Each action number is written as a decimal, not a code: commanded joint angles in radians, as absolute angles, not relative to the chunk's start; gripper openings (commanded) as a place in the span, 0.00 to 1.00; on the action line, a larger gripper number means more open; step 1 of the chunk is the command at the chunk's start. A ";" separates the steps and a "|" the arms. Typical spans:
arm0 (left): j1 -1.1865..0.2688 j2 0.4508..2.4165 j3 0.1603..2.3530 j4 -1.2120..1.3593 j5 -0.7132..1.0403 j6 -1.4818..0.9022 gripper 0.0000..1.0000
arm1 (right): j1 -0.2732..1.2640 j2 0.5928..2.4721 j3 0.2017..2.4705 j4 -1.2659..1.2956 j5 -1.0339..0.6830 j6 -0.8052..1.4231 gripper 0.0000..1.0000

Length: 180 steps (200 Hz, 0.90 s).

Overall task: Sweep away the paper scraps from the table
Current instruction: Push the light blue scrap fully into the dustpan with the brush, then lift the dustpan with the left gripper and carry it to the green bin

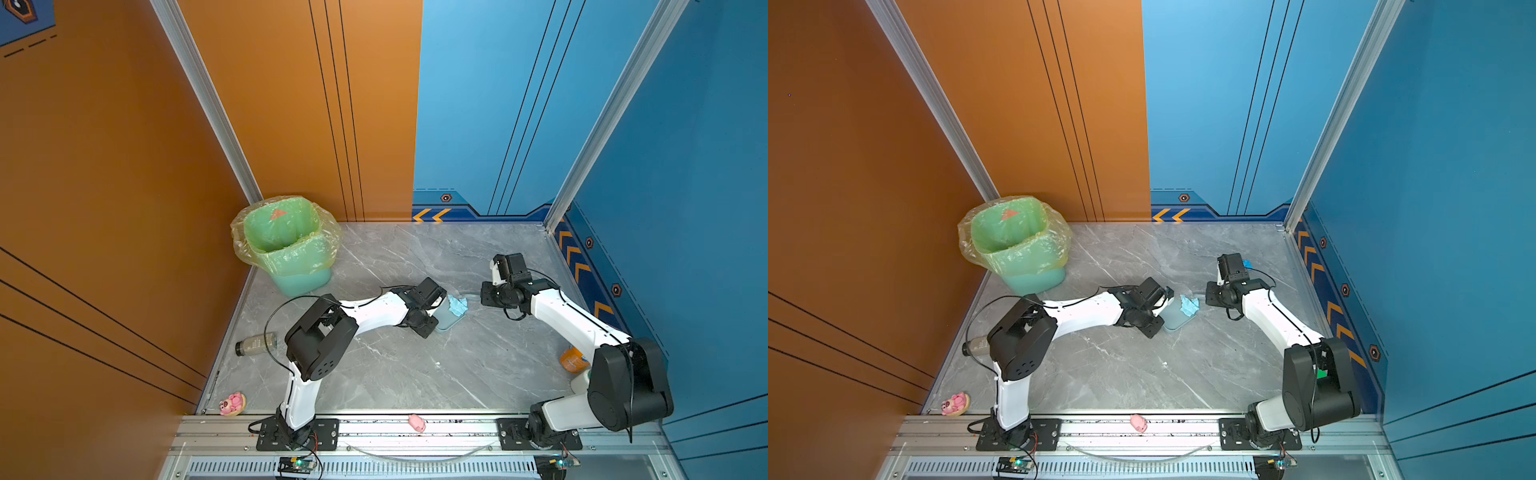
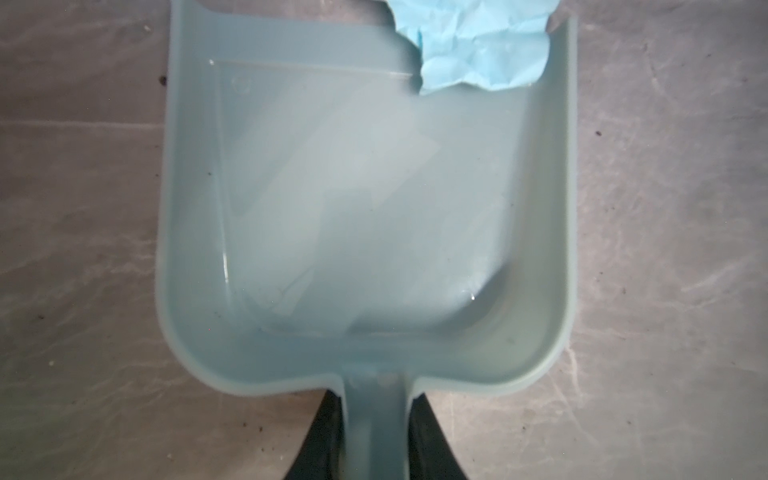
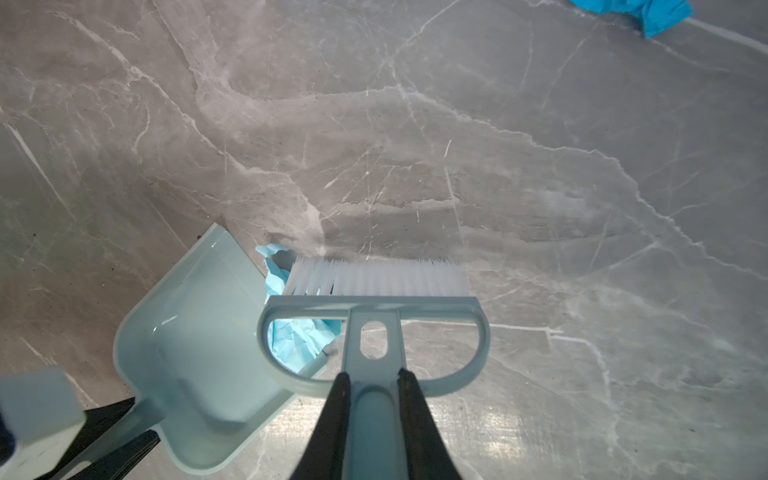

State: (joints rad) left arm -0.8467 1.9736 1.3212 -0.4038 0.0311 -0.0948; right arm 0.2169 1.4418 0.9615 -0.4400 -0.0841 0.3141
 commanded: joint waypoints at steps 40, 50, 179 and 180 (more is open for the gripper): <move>-0.856 1.987 1.338 -0.436 0.045 -0.091 0.00 | 0.209 1.371 0.960 -0.477 0.064 0.332 0.00; -0.857 1.987 1.340 -0.436 0.046 -0.090 0.00 | 0.210 1.374 0.959 -0.481 0.067 0.325 0.00; -0.857 1.987 1.339 -0.434 0.024 -0.101 0.00 | 0.334 1.470 1.002 -0.537 -0.119 0.167 0.00; -0.857 1.987 1.338 -0.433 0.023 -0.101 0.00 | 0.334 1.470 1.002 -0.538 -0.122 0.166 0.00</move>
